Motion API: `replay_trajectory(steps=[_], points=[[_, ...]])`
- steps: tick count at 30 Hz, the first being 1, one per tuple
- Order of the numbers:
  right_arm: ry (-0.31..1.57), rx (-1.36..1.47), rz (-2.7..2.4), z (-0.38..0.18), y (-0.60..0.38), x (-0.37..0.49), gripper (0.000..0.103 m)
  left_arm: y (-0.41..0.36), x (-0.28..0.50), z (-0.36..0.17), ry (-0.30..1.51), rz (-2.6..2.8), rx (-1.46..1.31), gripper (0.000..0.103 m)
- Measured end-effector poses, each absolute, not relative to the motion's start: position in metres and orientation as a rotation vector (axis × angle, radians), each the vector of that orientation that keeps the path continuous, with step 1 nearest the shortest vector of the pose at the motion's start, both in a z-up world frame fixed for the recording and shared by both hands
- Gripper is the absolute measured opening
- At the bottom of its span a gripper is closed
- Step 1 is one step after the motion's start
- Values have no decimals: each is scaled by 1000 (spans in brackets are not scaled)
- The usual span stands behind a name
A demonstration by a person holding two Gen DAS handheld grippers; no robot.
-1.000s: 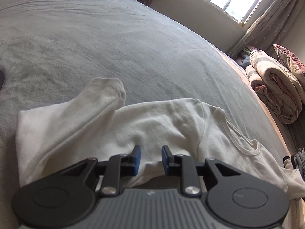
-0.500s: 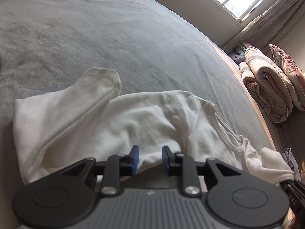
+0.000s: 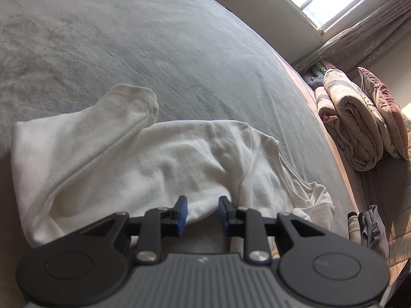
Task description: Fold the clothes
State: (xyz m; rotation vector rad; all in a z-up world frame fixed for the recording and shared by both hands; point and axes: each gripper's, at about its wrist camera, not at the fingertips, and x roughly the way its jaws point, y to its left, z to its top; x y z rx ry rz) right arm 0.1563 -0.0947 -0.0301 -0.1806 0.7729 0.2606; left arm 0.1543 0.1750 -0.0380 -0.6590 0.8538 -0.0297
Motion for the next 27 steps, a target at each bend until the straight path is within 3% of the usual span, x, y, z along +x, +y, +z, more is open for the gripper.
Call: replay_trajectory(steps=[3,12,20,27], points=[[805,-24,308,-18,-118,152,49,175,154,-37,852,-29,-657,26],[817,181,258,-1,-181,146,49,175,154,-39,859,-21,-662,26],[862,587,119,-43,-240,173,49,181,157,-47,893,23,-672,27],[783,906,98,-68,-263,187,47,191,159,-55,865,39,-766,28]])
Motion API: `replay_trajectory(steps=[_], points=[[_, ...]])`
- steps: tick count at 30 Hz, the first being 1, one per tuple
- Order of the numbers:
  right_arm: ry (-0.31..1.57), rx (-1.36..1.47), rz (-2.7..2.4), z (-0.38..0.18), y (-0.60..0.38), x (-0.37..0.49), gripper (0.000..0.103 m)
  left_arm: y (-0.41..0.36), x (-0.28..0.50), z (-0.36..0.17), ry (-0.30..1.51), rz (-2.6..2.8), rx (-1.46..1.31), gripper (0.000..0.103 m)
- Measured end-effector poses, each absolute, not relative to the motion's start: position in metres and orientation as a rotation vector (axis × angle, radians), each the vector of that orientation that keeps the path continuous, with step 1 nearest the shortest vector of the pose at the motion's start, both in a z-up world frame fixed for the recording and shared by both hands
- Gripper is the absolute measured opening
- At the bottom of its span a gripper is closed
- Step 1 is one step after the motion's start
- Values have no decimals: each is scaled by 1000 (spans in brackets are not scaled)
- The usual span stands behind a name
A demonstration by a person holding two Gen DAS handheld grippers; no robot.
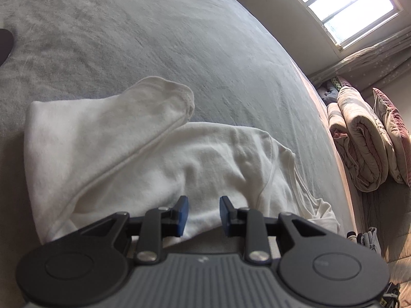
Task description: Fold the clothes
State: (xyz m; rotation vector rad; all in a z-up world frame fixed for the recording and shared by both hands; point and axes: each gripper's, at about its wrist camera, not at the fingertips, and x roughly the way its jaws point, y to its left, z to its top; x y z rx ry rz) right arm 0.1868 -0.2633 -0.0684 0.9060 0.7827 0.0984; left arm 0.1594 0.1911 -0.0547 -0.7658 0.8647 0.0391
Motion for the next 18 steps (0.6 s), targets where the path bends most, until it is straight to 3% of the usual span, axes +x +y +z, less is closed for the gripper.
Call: replay_trajectory(steps=[1,3,6,14,18], points=[[775,912,84,-69,-264,189,42,190,160,-55,860,41,-762,28],[768,889,46,-69,-264,192,15,188,161,-55,851,45,-755,28],[734,764,-17,-58,-262,191,10,186,162,-54,849,42,-731,28],[618,195,-220,-26,-260,172,10,182,164,-53,845,44,-694,28],[584,120,-349,-30,-290,157,9,182,164,-53,843,45,-684,28]])
